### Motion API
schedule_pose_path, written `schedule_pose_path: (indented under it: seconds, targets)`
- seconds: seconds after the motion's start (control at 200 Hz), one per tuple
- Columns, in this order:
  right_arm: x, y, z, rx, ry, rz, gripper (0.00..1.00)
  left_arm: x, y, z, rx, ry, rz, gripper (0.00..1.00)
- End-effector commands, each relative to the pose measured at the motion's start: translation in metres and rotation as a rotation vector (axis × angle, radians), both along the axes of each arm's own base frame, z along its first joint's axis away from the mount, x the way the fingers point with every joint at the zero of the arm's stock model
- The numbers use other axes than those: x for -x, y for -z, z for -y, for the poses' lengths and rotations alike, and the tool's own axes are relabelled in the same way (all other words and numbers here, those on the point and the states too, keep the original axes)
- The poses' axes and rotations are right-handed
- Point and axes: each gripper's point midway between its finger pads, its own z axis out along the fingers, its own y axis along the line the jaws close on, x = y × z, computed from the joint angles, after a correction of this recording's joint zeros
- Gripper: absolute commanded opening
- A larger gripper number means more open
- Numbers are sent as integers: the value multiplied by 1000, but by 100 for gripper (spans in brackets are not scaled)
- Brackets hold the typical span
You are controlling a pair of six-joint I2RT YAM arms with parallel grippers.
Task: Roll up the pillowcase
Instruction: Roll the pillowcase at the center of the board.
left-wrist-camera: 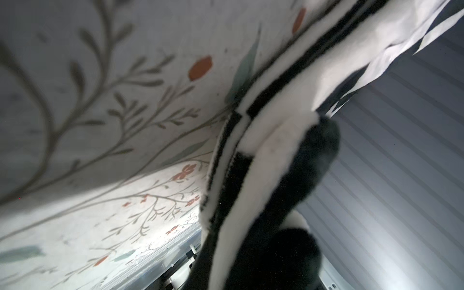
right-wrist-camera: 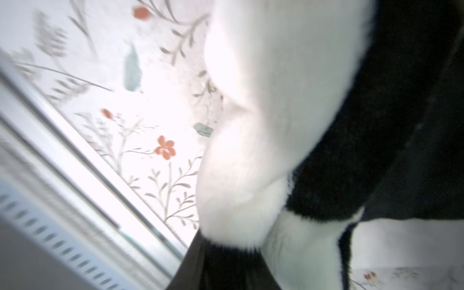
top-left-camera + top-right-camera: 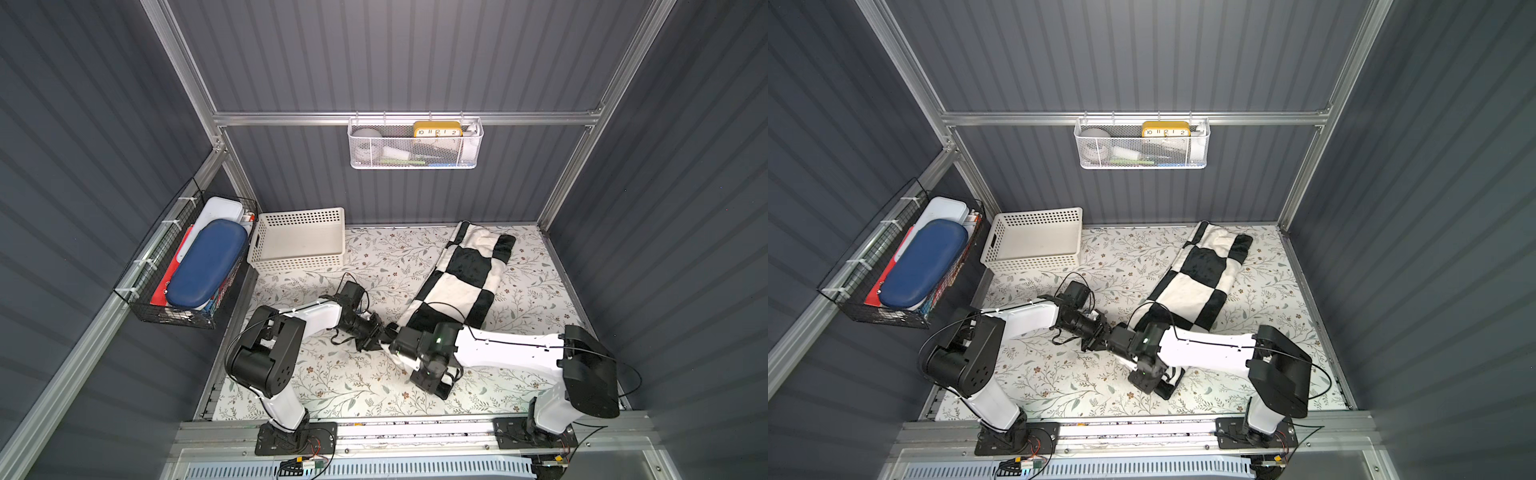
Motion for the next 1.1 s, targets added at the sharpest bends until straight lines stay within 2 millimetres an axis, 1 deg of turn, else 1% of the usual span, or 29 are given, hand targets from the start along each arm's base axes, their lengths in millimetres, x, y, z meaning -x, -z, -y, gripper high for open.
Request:
schedule_pose_path:
  seconds: [0.0,0.06,0.075,0.135,0.18,0.245,0.305,0.345,0.385,0.4,0.435,0.485,0.55,0.605,0.635,0.685,0.75,0.835,0.966,0.976,1.041,1.096]
  targets:
    - [26,-24,-6,-130,0,-258,24,-5,-13,1,17,7,38,48]
    - [20,-24,-4,-148,37,-290,24,-10,-15,2,10,8,51,64]
    - [18,-24,-4,-154,46,-298,23,-12,-16,2,10,11,59,67]
    - [10,-24,0,-143,84,-311,23,-19,-17,2,-13,17,82,69]
    - [6,-22,2,-139,103,-308,22,-25,-22,3,-18,18,111,73]
    - [3,-18,6,-115,112,-297,23,-30,-28,4,-19,17,147,73]
    - [-3,-21,10,-89,132,-239,34,-30,-31,5,-1,17,150,72]
    - [0,-26,8,-98,119,-200,38,-28,-31,6,12,17,145,71]
    - [0,-28,6,-86,112,-127,44,-26,-27,5,9,16,143,70]
    - [-3,-28,8,-66,109,-82,46,-25,-25,5,9,16,144,70]
    - [1,-29,7,-44,76,-38,50,-22,-22,5,16,18,139,69]
    - [-1,-23,9,-4,55,49,58,-16,-18,2,17,23,131,68]
    - [-2,-14,11,34,23,108,64,-6,-12,-3,3,37,119,68]
    - [0,-9,9,45,-8,103,65,0,-6,-9,-24,47,112,68]
    - [-2,-4,9,62,1,104,66,2,-1,-14,-58,47,110,68]
    - [0,2,4,57,-25,88,66,2,2,-21,-95,40,116,69]
    - [-3,10,0,78,-30,91,67,-1,0,-28,-125,3,120,71]
    - [-4,22,-8,91,-60,78,67,-11,-5,-37,-166,-41,150,71]
    - [-1,27,-23,84,-97,65,67,-26,-15,-51,-177,-91,183,73]
    - [-1,27,-24,82,-99,62,67,-29,-14,-54,-199,-98,192,73]
    - [-1,34,-22,110,-109,75,67,-31,-14,-57,-212,-104,208,73]
    - [-4,42,-17,151,-105,88,66,-26,-13,-58,-200,-105,211,73]
